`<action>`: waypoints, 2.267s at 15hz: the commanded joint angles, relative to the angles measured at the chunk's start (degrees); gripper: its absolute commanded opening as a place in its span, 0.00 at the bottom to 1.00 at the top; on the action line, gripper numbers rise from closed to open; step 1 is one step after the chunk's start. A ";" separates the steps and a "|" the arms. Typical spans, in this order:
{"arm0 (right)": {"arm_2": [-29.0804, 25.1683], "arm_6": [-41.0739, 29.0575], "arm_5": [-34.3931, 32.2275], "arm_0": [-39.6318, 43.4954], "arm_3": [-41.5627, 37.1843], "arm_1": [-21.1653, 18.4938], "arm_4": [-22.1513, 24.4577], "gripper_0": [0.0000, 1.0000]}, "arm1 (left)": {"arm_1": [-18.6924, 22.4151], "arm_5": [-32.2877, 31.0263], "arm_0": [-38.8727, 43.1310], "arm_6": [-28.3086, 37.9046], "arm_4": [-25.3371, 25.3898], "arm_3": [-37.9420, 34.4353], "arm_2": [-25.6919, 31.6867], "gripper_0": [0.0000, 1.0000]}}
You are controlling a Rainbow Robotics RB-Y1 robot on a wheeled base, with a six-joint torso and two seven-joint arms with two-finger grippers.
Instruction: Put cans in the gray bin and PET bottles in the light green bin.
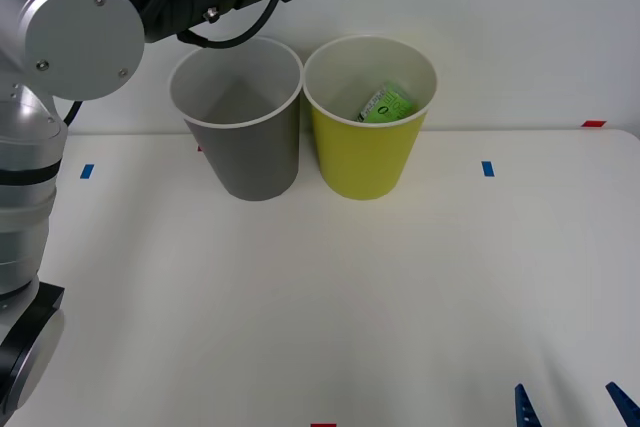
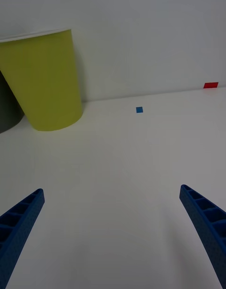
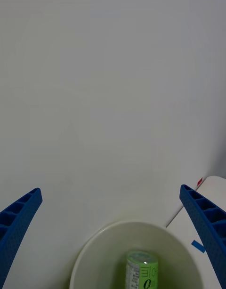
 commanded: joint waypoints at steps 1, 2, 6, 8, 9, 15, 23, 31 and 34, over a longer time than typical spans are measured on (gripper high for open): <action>0.00 0.00 0.00 0.00 0.00 0.00 0.00 1.00 | 0.85 0.92 8.63 -0.29 -0.39 -8.02 4.50 1.00; 0.00 0.00 0.00 0.00 0.00 0.00 0.00 1.00 | 1.02 0.92 11.00 -0.37 -0.48 -9.87 5.55 1.00; 0.00 0.00 0.00 0.00 0.00 0.00 0.00 1.00 | 1.29 1.27 21.11 -0.37 -0.30 -17.51 10.56 1.00; 0.00 0.00 0.00 0.00 0.00 0.00 0.00 1.00 | 1.20 5.93 23.13 -0.37 -0.04 -21.20 13.81 1.00; 0.00 0.00 0.00 0.00 0.00 0.00 0.00 1.00 | 1.11 9.62 24.18 -0.20 0.40 -24.02 16.19 1.00; 0.00 0.00 0.00 0.00 0.00 0.00 0.00 1.00 | 0.58 11.29 38.33 -1.69 12.27 -30.52 30.86 1.00; 0.00 0.00 0.00 0.00 0.00 0.00 0.00 1.00 | 1.55 2.59 53.27 -4.07 21.59 -28.41 37.81 1.00; 0.00 0.00 0.00 0.00 0.00 0.00 0.00 1.00 | 6.12 -38.72 78.50 -10.83 12.71 -25.51 21.55 1.00; 0.00 0.00 0.00 0.00 0.00 0.00 0.00 1.00 | 7.79 -52.69 84.12 -10.92 7.61 -22.08 14.52 1.00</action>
